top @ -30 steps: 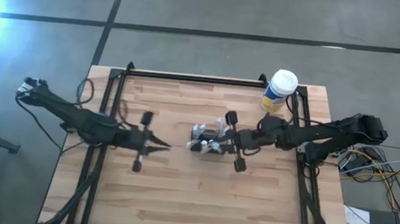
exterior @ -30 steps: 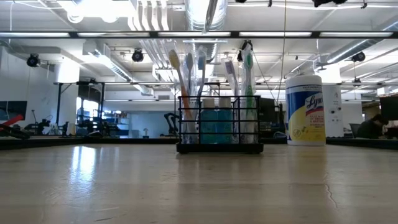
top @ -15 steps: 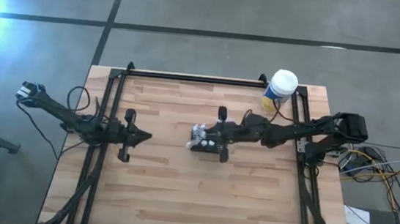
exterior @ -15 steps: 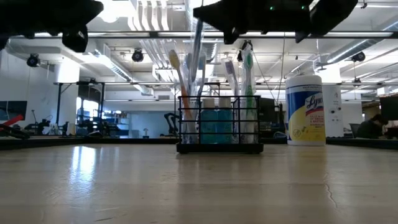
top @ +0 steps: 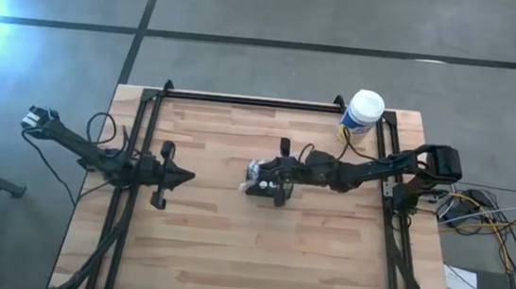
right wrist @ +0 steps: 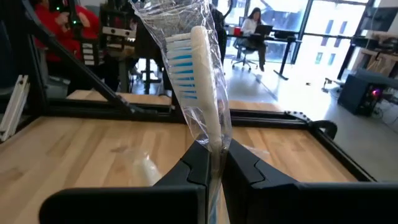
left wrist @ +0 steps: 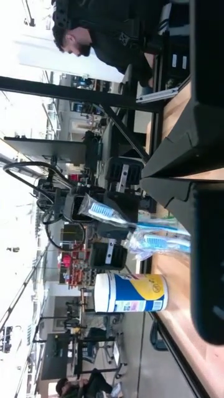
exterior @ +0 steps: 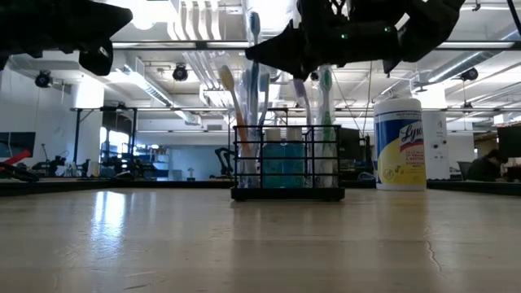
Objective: Pick & Place toothbrushing station
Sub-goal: Put the blue toothbrush into the wire organizer
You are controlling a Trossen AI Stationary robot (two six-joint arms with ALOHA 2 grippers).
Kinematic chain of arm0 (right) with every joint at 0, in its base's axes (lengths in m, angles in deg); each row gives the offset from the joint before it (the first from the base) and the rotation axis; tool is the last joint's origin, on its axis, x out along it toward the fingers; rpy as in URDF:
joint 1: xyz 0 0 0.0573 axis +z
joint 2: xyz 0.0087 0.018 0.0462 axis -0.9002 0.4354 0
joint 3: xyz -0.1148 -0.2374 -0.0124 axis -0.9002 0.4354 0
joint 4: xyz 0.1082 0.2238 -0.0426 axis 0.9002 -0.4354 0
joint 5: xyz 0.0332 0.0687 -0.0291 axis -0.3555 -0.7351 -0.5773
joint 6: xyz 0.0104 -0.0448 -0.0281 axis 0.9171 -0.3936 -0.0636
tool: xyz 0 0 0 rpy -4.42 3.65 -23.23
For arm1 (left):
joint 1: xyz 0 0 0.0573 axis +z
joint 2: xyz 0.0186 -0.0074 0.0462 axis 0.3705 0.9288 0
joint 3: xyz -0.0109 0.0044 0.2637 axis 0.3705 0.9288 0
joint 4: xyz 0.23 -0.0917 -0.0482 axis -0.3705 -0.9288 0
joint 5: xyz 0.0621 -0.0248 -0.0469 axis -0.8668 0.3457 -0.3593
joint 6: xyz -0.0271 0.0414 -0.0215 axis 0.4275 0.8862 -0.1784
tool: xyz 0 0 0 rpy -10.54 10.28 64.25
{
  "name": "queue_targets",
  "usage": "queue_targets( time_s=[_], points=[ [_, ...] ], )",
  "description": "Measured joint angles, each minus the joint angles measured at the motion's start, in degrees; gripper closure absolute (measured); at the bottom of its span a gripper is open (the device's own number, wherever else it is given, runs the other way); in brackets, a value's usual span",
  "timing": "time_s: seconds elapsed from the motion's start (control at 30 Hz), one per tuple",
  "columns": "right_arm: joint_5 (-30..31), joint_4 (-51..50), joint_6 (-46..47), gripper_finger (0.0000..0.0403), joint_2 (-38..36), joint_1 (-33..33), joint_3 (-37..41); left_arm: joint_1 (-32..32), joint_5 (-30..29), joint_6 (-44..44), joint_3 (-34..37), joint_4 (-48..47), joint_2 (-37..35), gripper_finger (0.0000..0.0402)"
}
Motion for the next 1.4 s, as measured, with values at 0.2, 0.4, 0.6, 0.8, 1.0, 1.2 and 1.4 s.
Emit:
queue_targets(
  time_s=[0.2,0.4,0.6,0.8,1.0,1.2,1.4],
  points=[
    [1.4,1.4,-0.1,0.0390,0.6,0.0,1.1,0.0,0.2,-0.6,0.0,0.0,0.0,0.0389],
    [1.0,1.2,-3.4,0.0390,1.0,0.4,3.0,0.0,0.2,-0.5,0.0,0.0,0.0,0.0390],
    [-3.4,1.5,-6.5,0.0390,1.1,0.4,3.5,0.0,0.2,-0.4,0.0,0.0,0.0,0.0390],
    [-3.5,1.3,-8.9,0.0390,1.1,0.5,3.5,0.0,0.2,-0.3,0.0,0.0,0.0,0.0390],
    [-0.8,-3.1,-7.6,0.0390,1.1,0.5,1.3,0.0,0.2,-0.3,0.0,0.0,0.0,0.0390],
    [2.9,-10.9,-6.3,0.0390,1.2,0.5,-2.7,0.0,0.2,-0.3,0.0,0.0,0.0,0.0390],
    [4.5,-12.0,-4.3,0.0390,1.4,1.4,-3.4,0.0,0.3,-0.3,0.0,0.0,0.0,0.0390]
  ],
)
